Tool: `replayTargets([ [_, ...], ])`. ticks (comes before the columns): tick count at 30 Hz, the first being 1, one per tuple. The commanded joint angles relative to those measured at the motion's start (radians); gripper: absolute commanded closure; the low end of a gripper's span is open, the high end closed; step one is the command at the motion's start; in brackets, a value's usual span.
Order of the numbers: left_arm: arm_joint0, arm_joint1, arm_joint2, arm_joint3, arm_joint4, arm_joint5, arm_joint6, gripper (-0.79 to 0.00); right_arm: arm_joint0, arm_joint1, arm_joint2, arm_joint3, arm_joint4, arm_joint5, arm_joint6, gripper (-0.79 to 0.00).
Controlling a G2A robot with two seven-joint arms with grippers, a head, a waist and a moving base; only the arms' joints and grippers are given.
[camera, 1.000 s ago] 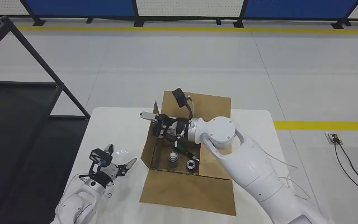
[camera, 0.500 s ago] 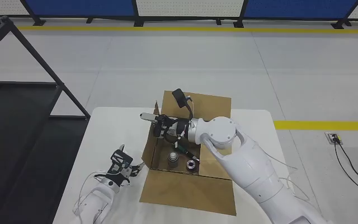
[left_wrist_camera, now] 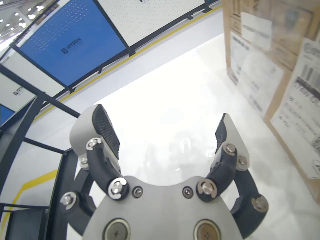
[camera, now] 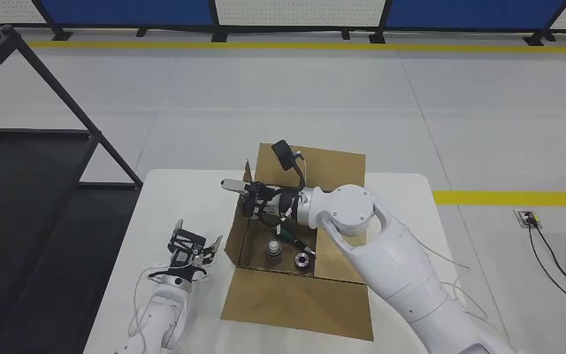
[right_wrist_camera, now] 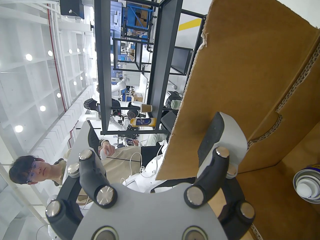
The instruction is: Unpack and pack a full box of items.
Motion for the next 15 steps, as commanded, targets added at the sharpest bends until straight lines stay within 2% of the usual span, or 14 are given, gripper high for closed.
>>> replayTargets([
  [1,0.006,-0.002,-0.013,-0.001,-0.012,0.031,0.006,-0.785,0.001,-0.001,0.001,0.003,-0.001,0.000,0.004,-0.785],
  [5,0.013,-0.008,-0.040,-0.003,-0.033,0.081,0.008,-0.785,0.006,-0.005,0.000,0.011,-0.003,-0.003,0.010,-0.785],
  [8,0.018,-0.010,-0.053,-0.006,-0.035,0.084,0.012,-0.785,0.008,-0.008,0.000,0.017,-0.002,-0.006,0.013,-0.785],
  [15,0.057,-0.002,-0.056,-0.033,-0.013,-0.124,0.071,-0.785,0.008,-0.013,0.004,0.026,-0.005,-0.011,0.015,-0.785],
])
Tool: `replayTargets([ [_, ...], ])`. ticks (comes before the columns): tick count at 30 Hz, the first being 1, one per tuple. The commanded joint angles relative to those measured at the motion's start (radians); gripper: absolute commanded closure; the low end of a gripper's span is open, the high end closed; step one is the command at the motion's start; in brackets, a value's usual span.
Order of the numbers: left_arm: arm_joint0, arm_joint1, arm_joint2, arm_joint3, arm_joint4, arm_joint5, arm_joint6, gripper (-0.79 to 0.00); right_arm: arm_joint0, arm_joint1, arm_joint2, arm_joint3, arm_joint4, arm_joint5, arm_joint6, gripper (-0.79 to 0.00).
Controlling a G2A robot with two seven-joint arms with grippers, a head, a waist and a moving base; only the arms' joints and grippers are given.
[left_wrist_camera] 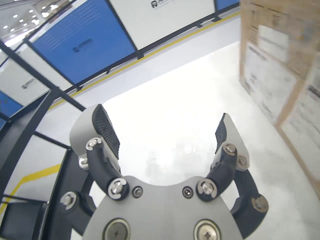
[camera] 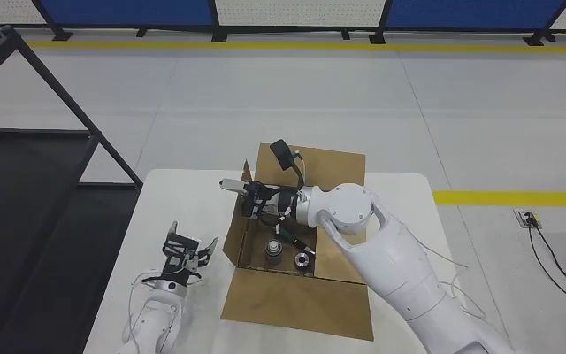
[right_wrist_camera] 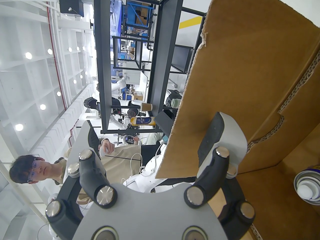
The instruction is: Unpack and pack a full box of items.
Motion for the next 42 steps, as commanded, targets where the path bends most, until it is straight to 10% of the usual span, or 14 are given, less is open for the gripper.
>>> replayTargets([
  [1,0.009,0.001,-0.010,0.000,-0.013,-0.040,0.018,-0.785,-0.002,-0.001,0.002,0.001,0.000,0.000,0.000,-0.785],
  [23,-0.115,-0.036,0.084,0.076,-0.010,-0.132,-0.049,-0.785,-0.017,-0.008,0.019,-0.008,-0.023,0.007,0.006,-0.785],
  [42,-0.184,-0.090,0.109,0.183,0.041,0.256,-0.084,-0.785,-0.024,-0.012,0.038,-0.009,-0.037,0.006,0.021,-0.785],
])
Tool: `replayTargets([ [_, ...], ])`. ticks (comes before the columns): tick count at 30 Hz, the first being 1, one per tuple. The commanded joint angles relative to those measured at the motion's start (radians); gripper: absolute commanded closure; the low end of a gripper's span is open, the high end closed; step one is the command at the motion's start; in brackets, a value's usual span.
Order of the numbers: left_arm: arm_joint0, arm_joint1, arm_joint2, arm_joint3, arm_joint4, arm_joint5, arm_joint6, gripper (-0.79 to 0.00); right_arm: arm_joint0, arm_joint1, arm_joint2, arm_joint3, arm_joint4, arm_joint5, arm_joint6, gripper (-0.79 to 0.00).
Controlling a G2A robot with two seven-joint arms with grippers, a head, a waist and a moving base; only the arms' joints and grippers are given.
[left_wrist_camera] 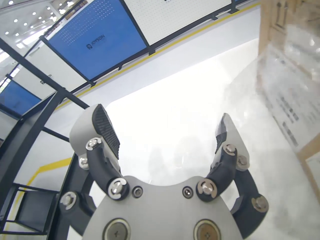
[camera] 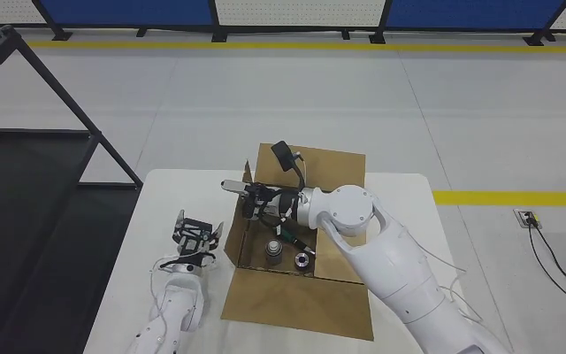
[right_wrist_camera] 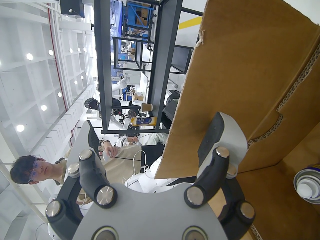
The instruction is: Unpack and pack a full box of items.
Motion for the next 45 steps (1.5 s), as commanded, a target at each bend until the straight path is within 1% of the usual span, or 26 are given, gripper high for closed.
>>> replayTargets([
  [1,-0.002,-0.002,-0.013,0.007,-0.009,0.018,-0.001,-0.785,0.001,-0.001,0.001,0.002,-0.001,0.000,0.002,-0.785],
  [8,0.021,-0.002,-0.081,0.014,-0.030,0.070,0.008,-0.785,0.005,-0.003,0.006,0.009,-0.003,-0.006,0.010,-0.785],
  [14,0.077,0.002,-0.148,-0.024,-0.065,0.087,0.029,-0.785,0.011,-0.006,0.007,0.017,-0.005,-0.007,0.018,-0.785],
  [22,0.147,0.007,-0.230,-0.048,-0.087,0.088,0.041,-0.785,0.021,-0.011,0.004,0.027,-0.007,-0.010,0.024,-0.785],
  [39,0.255,0.011,-0.381,-0.045,-0.149,0.088,0.081,-0.785,0.024,-0.019,0.001,0.030,-0.019,-0.006,0.028,-0.785],
  [45,0.281,0.012,-0.438,-0.046,-0.187,0.086,0.096,-0.785,0.019,-0.021,0.000,0.027,-0.022,-0.003,0.030,-0.785],
])
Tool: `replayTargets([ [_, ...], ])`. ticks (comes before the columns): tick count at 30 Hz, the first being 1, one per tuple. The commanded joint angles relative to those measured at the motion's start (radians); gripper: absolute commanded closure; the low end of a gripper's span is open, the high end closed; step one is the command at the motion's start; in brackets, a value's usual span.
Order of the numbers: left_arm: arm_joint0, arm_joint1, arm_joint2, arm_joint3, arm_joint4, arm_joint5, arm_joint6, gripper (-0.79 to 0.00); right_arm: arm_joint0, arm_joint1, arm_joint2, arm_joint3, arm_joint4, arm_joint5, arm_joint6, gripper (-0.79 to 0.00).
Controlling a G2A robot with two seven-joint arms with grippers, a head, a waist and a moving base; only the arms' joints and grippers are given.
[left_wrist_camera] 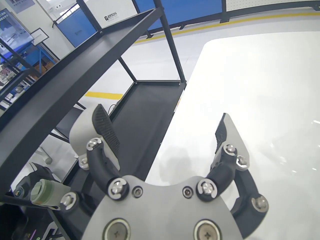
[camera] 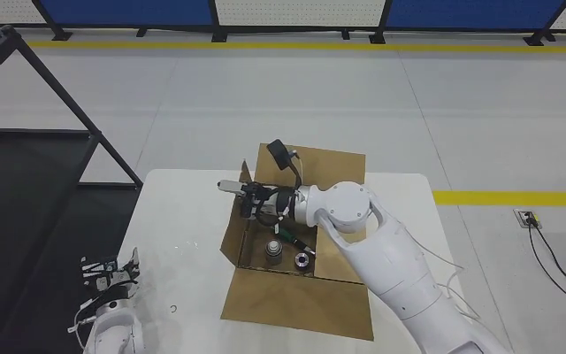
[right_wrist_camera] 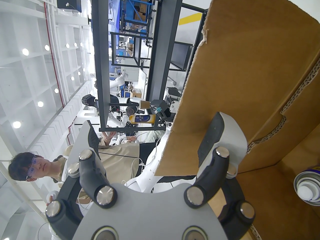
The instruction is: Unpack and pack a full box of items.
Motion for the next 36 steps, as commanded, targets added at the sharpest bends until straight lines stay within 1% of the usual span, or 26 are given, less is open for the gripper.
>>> replayTargets([
  [1,0.007,0.000,-0.017,-0.005,-0.011,0.004,0.007,-0.785,-0.001,-0.001,-0.001,-0.001,-0.002,0.000,0.000,-0.785],
  [9,0.055,-0.005,-0.078,-0.061,-0.067,0.015,0.060,-0.785,-0.004,-0.007,-0.012,-0.004,-0.005,0.007,-0.001,-0.785],
  [17,0.093,-0.011,-0.085,-0.101,-0.076,-0.029,0.088,-0.785,-0.010,-0.011,-0.014,-0.016,-0.012,0.012,-0.009,-0.785],
  [18,0.097,-0.012,-0.080,-0.106,-0.074,-0.050,0.094,-0.785,-0.011,-0.011,-0.014,-0.018,-0.013,0.013,-0.009,-0.785],
  [20,0.107,-0.010,-0.066,-0.120,-0.058,-0.123,0.107,-0.785,-0.013,-0.011,-0.012,-0.021,-0.014,0.015,-0.009,-0.785],
  [21,0.115,-0.008,-0.051,-0.130,-0.033,-0.184,0.116,-0.785,-0.013,-0.011,-0.012,-0.022,-0.017,0.016,-0.010,-0.785],
  [23,0.124,-0.003,-0.032,-0.148,0.030,-0.276,0.117,-0.785,-0.015,-0.012,-0.009,-0.024,-0.017,0.017,-0.011,-0.785],
  [24,0.126,0.001,-0.017,-0.160,0.068,-0.347,0.105,-0.785,-0.016,-0.012,-0.009,-0.023,-0.018,0.019,-0.011,-0.785],
  [25,0.122,0.006,-0.012,-0.172,0.109,-0.395,0.090,-0.785,-0.016,-0.012,-0.008,-0.024,-0.019,0.020,-0.010,-0.785],
  [27,0.110,0.011,0.004,-0.199,0.162,-0.462,0.065,-0.785,-0.016,-0.012,-0.008,-0.024,-0.021,0.020,-0.008,-0.785],
  [29,0.092,0.013,0.015,-0.226,0.185,-0.501,0.044,-0.785,-0.017,-0.012,-0.007,-0.024,-0.023,0.022,-0.006,-0.785],
  [30,0.083,0.014,0.024,-0.237,0.187,-0.538,0.035,-0.785,-0.017,-0.013,-0.006,-0.024,-0.023,0.023,-0.005,-0.785],
  [32,0.058,0.015,0.026,-0.249,0.176,-0.574,0.019,-0.785,-0.018,-0.013,-0.005,-0.022,-0.025,0.021,-0.005,-0.785],
  [34,0.029,0.017,0.038,-0.243,0.159,-0.654,-0.037,-0.785,-0.018,-0.013,-0.004,-0.021,-0.026,0.019,0.000,-0.785],
  [36,0.029,0.017,0.038,-0.243,0.159,-0.654,-0.037,-0.785,-0.018,-0.013,-0.002,-0.019,-0.027,0.017,0.002,-0.785],
])
